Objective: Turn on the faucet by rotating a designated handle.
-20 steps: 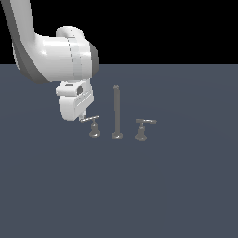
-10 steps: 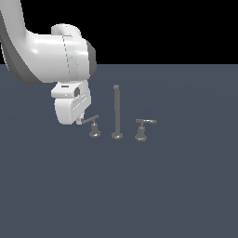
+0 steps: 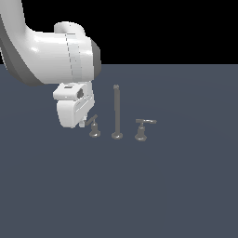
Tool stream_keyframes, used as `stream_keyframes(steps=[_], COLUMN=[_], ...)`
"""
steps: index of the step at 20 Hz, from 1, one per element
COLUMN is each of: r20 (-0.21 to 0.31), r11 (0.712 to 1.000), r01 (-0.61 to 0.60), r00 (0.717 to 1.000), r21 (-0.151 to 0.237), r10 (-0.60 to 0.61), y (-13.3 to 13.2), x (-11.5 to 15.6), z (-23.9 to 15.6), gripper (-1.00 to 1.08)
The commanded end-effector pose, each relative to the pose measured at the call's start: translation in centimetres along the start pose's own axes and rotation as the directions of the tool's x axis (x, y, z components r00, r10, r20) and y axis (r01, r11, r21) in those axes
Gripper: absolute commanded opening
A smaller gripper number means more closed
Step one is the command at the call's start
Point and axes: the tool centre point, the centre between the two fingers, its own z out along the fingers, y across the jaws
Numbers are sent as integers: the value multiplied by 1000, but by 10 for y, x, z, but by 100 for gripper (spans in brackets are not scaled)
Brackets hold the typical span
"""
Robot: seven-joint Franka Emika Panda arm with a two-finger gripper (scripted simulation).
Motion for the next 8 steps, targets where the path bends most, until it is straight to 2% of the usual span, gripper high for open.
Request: stream_keyframes(steps=[1, 7, 8], r20=[-3, -11, -11], r11=[1000, 1000, 1000], r01=[-8, -26, -26], r00=[1000, 1000, 1000], r21=[-1, -5, -5], r10=[8, 26, 26], y=[-2, -8, -8], x=[13, 55, 55], z=[0, -1, -1], gripper=[-100, -100, -100])
